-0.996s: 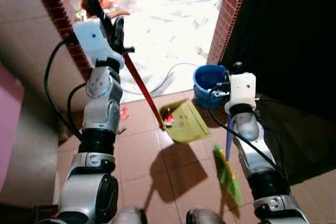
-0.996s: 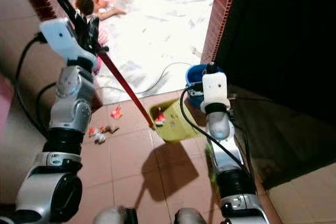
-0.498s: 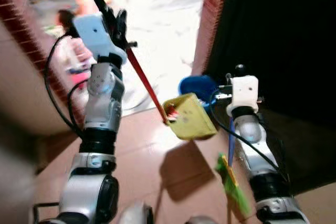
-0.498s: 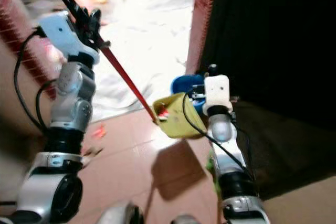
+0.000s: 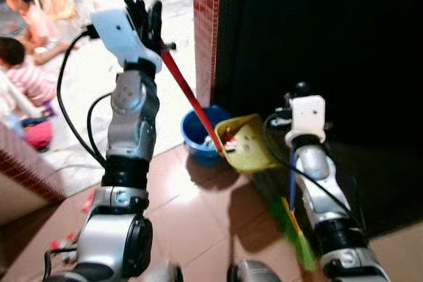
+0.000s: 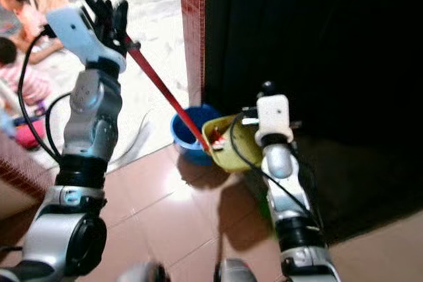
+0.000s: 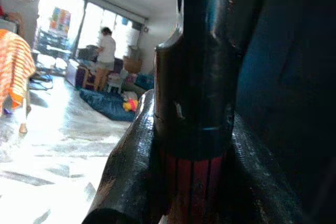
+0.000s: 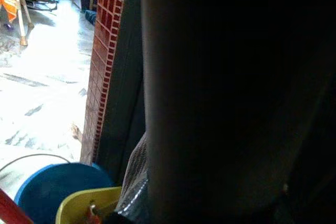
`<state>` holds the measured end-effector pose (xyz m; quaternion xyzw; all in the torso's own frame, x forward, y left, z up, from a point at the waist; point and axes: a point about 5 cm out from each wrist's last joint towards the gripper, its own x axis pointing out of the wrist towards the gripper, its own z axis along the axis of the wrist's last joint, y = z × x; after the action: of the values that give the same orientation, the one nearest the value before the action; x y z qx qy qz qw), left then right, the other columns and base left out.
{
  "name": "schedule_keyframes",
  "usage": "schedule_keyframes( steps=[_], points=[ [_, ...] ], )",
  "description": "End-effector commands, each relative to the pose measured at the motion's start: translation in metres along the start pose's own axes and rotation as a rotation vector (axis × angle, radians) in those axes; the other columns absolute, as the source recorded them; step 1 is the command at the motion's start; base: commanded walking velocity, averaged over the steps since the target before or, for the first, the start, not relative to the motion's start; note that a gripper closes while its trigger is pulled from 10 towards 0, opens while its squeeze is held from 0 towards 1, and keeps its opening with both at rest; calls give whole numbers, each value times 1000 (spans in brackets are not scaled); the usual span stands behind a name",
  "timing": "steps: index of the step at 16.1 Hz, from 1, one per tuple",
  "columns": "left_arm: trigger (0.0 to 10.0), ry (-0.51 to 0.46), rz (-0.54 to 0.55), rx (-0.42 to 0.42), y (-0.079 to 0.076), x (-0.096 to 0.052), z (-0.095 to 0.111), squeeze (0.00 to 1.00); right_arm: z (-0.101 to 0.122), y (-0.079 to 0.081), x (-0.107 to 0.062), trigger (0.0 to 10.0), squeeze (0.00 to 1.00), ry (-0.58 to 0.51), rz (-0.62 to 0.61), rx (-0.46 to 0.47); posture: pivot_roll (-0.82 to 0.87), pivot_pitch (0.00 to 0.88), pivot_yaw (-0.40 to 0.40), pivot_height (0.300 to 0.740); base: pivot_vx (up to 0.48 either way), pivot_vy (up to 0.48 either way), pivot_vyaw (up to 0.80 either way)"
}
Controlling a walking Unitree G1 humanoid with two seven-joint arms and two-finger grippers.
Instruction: Sweep floor
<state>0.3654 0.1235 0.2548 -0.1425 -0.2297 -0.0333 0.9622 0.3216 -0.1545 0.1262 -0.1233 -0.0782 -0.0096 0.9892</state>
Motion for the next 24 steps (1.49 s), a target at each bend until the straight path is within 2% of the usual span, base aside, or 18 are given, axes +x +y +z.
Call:
schedule_keyframes(
  steps=[1, 3, 5, 9, 12, 14, 17, 20, 22, 24],
  points=[
    [10000, -135, 28, 79, 9, 8, 30, 0, 12, 8, 3, 10000, 0, -53, 28, 15, -140, 54, 34, 740, 431, 0, 0],
    [10000, -162, 52, 108, 9, 11, 36, 0, 11, 9, 3, 10000, 0, -53, 36, 18, -140, 54, 34, 740, 388, 281, 0],
    [10000, -193, 51, 175, 10, 13, 43, 0, 11, 9, 2, 10000, 0, -51, 44, 20, -140, 54, 34, 740, 351, 328, 0],
    [10000, -213, 63, 258, 13, 13, 43, 0, 11, 11, 2, 10000, 0, -52, 56, 26, -141, 58, 35, 740, 332, 249, 0],
    [10000, -267, 47, 335, 5, 13, 46, 0, 11, 11, 2, 10000, 0, -54, 61, 28, -142, 58, 35, 740, 80, 0, 0],
    [10000, -283, 37, 339, 0, 12, 45, 0, 12, 12, 2, 10000, 0, -56, 65, 30, -143, 54, 35, 740, 0, 0, 0],
    [10000, -287, -16, 356, -14, 5, 34, 0, 12, 13, 2, 10000, 0, -58, 72, 32, -144, 51, 34, 740, 0, 0, 0],
    [10000, -298, -73, 387, -31, -11, 16, 0, 12, 14, 2, 10000, 0, -58, 74, 35, -146, 49, 38, 740, 0, 0, 0],
    [10000, -288, -101, 408, -36, -17, 6, 0, 12, 14, 2, 10000, 0, -57, 72, 36, -150, 50, 42, 740, 0, 0, 0],
    [10000, -271, -161, 401, -47, -22, -4, 0, 11, 13, 2, 10000, 0, -55, 67, 38, -151, 51, 44, 740, 0, 0, 0]
  ],
)
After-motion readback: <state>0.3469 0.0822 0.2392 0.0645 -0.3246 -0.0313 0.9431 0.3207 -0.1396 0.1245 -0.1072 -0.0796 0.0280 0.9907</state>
